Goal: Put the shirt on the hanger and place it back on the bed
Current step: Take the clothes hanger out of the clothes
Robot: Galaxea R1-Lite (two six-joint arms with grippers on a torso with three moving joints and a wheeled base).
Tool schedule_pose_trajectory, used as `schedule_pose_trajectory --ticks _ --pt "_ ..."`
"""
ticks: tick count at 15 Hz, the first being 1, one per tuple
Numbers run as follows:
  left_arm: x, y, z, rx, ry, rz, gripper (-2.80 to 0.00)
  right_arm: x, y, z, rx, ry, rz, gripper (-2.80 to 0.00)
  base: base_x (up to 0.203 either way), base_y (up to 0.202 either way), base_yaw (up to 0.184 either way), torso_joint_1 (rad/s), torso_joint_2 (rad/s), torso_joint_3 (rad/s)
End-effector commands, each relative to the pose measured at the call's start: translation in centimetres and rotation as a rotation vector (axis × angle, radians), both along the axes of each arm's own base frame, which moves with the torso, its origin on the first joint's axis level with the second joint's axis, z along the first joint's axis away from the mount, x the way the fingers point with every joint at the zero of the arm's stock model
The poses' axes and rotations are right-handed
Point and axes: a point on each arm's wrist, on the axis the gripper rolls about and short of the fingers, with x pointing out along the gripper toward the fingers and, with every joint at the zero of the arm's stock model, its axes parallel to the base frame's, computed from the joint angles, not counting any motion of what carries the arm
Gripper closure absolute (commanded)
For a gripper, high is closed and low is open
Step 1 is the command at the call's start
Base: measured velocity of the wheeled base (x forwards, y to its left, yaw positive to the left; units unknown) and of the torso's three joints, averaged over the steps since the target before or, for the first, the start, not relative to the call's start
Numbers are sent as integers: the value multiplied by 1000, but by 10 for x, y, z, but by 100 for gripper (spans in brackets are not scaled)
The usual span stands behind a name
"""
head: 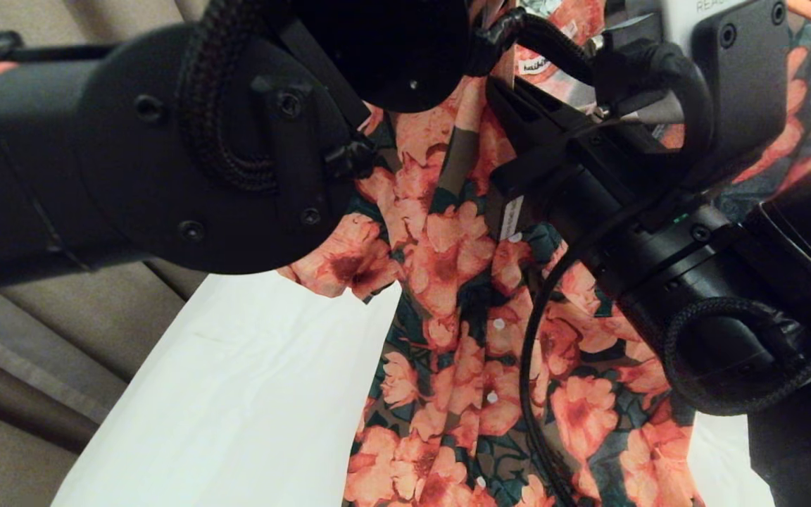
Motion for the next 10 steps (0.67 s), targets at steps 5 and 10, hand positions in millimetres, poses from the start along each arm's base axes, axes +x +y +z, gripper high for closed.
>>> schedule_pose_trajectory --ticks 5,10 --pt "-3 7 6 -20 -11 4 0 -3 -5 -18 -12 66 22 0 0 0 0 0 0 0" --pt "-2 7 6 -19 -11 6 0 -11 -13 -4 11 44 25 0 0 0 0 0 0 0"
